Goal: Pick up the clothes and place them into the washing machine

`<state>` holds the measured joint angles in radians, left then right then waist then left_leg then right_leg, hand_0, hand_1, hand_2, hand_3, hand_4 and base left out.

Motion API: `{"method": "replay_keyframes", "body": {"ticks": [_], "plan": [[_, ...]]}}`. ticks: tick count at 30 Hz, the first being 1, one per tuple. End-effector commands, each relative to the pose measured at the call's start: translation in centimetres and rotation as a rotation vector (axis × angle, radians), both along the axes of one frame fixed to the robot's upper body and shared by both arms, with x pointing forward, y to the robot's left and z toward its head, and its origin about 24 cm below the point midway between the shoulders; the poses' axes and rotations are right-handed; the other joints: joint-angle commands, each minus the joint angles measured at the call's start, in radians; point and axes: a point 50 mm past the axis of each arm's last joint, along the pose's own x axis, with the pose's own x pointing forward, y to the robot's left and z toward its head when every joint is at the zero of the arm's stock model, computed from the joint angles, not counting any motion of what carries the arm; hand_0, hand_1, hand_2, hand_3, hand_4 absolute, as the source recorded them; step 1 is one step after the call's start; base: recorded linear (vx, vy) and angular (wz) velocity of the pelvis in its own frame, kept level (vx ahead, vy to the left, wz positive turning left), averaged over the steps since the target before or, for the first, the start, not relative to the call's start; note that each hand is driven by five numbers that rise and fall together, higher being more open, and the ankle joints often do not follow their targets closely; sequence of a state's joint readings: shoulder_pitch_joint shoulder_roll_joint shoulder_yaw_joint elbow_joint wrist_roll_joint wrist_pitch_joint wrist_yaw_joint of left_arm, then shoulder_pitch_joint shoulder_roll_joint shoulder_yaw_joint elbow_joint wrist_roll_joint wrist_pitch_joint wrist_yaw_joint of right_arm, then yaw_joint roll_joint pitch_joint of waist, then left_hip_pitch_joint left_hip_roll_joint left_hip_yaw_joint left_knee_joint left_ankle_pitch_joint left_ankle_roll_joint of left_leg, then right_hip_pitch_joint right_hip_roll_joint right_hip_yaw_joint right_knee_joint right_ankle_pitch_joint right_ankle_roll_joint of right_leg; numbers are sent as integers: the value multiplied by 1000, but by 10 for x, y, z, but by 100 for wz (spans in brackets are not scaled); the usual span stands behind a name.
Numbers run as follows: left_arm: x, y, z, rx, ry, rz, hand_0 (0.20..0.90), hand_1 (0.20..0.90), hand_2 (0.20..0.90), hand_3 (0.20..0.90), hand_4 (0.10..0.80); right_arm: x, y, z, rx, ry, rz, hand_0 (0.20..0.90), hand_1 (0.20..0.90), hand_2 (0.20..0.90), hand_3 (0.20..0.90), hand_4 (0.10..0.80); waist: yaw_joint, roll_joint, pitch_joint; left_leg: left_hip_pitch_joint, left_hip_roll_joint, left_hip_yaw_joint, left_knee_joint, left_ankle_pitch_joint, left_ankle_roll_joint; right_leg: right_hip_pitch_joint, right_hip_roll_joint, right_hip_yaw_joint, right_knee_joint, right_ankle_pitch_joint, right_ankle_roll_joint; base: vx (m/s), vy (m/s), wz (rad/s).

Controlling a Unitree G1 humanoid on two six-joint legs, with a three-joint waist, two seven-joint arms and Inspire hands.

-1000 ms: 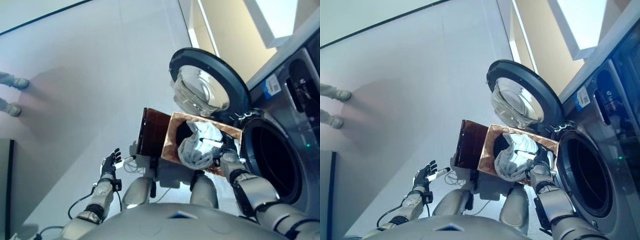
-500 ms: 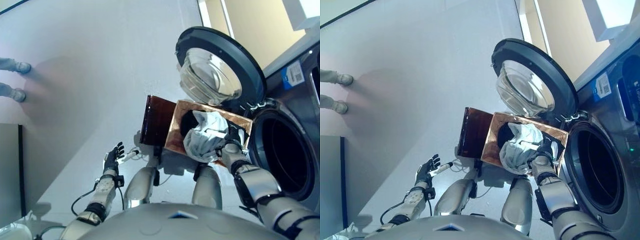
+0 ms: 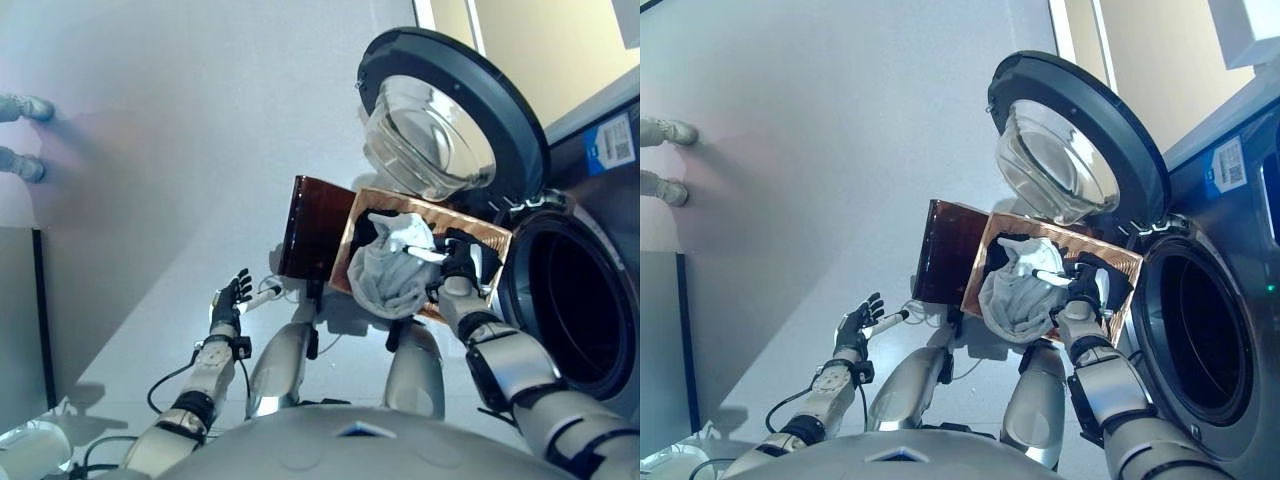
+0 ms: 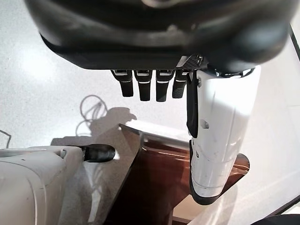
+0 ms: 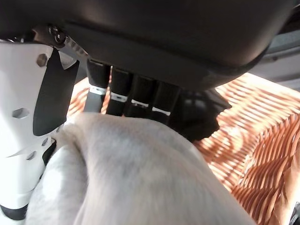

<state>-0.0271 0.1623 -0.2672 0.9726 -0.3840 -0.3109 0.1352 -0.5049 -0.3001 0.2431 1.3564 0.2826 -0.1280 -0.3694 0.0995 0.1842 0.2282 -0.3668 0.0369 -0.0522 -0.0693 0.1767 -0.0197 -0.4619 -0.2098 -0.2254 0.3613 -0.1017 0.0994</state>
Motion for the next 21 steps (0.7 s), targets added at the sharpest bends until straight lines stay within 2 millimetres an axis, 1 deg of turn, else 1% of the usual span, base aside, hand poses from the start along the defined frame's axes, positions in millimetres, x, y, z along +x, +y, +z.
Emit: {"method": "replay_keyframes", "body": {"ticks": [1,6,7,8,13,21], "plan": [[16,17,13,78,-80,6,900,900,900,900,800,18,31,6,49,-45,101,200,200,200,200,300,28,-80,7,54,-22,17,19,-95,-73,137,-97,40,-355,234,63,21,4,4],[12,21,11,87,-62,12,900,900,900,900,800,4,11,-1,58,-32,-6,200,200,200,200,300,16,-94,-8,67,-20,20,19,-105,-70,149,-95,44,-358,230,63,14,-6,1],[12,21,11,87,-62,12,900,900,900,900,800,4,11,-1,59,-32,-6,200,200,200,200,300,17,-94,-8,67,-20,20,19,-105,-70,149,-94,44,-358,230,63,52,-15,0],[9,24,9,91,-49,19,900,900,900,900,800,-3,5,-4,100,-57,-74,200,200,200,200,300,8,-101,-17,76,-18,25,19,-111,-69,153,-94,48,-358,229,64,42,-10,-1],[3,33,6,101,-24,56,900,900,900,900,800,-16,-4,-5,206,-176,-208,200,200,200,200,300,-23,-126,-41,102,-9,40,20,-127,-68,164,-85,65,-359,220,64,53,-17,-6],[-10,47,-1,118,33,112,900,900,900,900,800,-45,-14,-11,291,-287,-309,200,200,200,200,300,-73,-149,-83,177,16,68,21,-151,-73,212,-66,93,-365,202,64,79,-34,-17]]}}
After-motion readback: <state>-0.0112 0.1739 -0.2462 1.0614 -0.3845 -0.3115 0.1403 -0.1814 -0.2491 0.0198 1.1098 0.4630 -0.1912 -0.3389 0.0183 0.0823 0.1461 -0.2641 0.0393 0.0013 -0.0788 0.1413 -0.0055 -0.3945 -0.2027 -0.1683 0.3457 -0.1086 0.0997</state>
